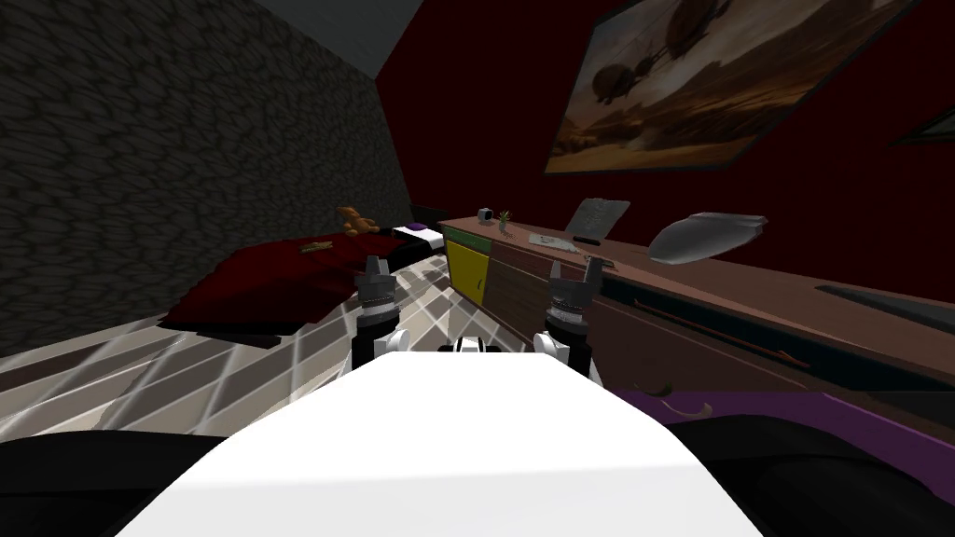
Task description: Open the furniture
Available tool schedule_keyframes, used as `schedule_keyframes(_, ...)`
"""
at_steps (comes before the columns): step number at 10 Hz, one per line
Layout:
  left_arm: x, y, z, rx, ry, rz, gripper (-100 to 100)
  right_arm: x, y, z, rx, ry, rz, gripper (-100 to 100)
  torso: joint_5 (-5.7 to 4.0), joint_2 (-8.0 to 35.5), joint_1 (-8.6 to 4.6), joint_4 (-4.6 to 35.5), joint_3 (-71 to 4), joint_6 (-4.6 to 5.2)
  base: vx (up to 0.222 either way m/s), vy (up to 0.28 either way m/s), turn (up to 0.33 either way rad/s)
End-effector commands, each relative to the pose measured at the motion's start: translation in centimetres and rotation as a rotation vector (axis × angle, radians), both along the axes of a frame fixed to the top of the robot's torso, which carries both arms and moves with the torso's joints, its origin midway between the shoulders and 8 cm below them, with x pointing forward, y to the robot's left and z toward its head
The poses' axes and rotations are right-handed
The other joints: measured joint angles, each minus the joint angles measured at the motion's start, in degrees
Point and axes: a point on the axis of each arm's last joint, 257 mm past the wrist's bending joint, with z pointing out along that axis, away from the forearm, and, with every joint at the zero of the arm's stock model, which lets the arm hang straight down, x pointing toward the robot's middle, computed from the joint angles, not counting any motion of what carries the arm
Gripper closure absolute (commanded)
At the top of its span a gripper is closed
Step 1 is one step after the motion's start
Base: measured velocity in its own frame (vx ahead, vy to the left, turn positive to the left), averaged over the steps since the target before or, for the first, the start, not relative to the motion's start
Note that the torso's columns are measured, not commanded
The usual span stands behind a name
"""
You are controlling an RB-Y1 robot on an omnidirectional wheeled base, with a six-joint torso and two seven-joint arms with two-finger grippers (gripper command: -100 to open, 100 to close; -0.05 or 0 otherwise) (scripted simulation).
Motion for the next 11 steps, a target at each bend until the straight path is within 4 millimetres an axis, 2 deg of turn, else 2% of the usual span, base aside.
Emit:
schedule_keyframes(1,0.0,0.0,0.0,0.000,0.000,0.000,0,1.4,1.8,-1.0,-0.113,0.030,0.015,-100,0.01,0.1,0.03,0.2,-0.3,0.00,0.005,0.052,0.061)
schedule_keyframes(6,0.0,0.0,0.0,0.000,0.000,0.000,0,5.2,5.4,-4.0,-0.395,0.081,0.017,-100,-0.01,0.2,-0.02,0.2,-0.3,0.00,0.027,0.078,0.086)
schedule_keyframes(7,0.0,0.0,0.0,0.000,0.000,0.000,0,5.2,5.6,-4.1,-0.408,0.082,0.013,-100,0.00,0.2,-0.01,0.2,-0.3,0.00,0.022,0.075,0.039)
schedule_keyframes(11,0.0,0.0,0.0,0.000,0.000,0.000,0,7.8,7.8,-6.4,-0.620,0.094,-0.005,-100,-0.03,0.2,-0.12,0.2,-0.3,0.03,0.035,0.071,0.075)
